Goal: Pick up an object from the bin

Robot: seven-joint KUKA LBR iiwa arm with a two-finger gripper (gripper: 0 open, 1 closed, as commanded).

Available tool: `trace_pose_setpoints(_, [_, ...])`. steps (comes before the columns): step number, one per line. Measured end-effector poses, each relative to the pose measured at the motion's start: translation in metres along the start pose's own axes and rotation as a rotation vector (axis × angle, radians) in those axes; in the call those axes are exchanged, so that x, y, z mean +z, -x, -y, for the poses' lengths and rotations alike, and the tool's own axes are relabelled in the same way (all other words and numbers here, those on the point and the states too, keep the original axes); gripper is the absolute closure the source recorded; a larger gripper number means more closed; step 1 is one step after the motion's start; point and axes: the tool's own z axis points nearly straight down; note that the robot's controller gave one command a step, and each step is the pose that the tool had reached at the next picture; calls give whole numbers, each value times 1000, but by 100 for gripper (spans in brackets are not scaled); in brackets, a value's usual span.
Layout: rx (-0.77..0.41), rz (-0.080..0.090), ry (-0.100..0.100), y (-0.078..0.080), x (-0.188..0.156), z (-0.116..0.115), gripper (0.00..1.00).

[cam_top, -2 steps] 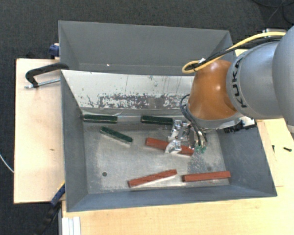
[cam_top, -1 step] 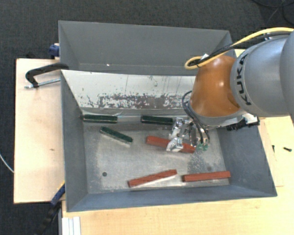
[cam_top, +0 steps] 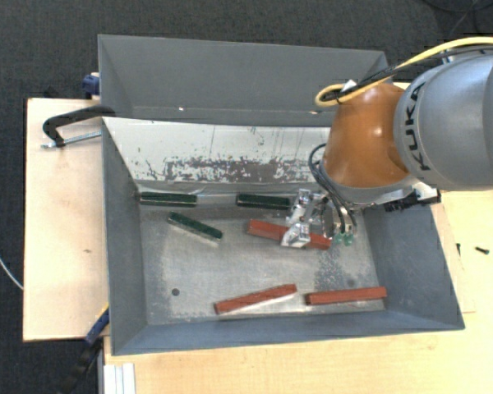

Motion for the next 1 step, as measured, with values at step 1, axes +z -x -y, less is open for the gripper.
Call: trace_pose_setpoints(1, [0, 6, 1, 2, -9, 0, 100])
